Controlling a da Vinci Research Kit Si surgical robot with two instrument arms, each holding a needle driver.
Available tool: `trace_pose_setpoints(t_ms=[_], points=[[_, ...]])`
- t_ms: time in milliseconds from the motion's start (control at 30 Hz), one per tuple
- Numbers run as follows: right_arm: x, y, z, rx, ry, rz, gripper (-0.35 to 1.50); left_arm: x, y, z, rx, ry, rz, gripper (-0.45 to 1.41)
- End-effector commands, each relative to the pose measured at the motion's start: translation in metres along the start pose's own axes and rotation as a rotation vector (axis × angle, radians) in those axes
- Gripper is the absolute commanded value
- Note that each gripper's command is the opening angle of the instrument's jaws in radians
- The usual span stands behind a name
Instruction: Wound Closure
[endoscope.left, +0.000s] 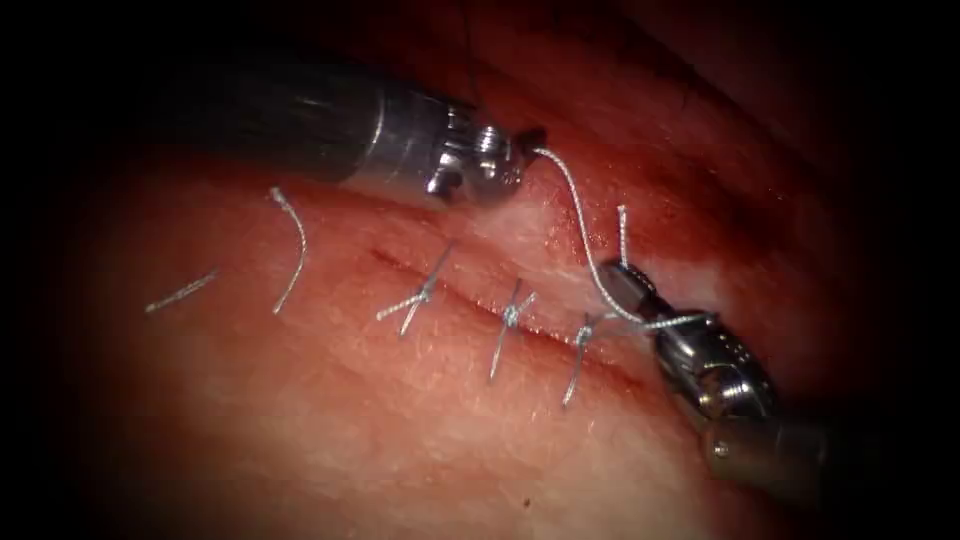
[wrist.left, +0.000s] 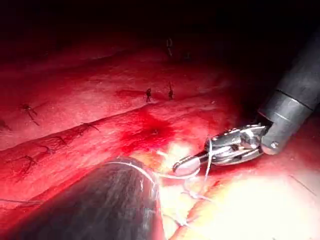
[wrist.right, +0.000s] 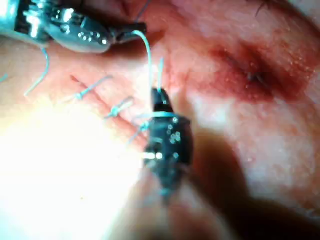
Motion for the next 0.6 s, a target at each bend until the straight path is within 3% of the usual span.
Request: trace_pose_setpoints(t_ms=[33,300,600], points=[[-0.0009,-0.0009,-0.0003,0.013,-0.007,-0.028,-0.35,0.0001,-0.0004,0.0013,-0.005,-0.002,-0.002,-0.45],[-0.002,-0.0021,-0.0018,0.118,-0.029,-0.09,-0.35,-0.001,-0.0041,0.005,-0.014,-0.023,-0.022,-0.45],[-0.0035,-0.0037,-0.0036,0.205,-0.069,-0.115,-0.35,-0.0011,-0.0075,0.0063,-0.023,-0.022,-0.046,-0.45]])
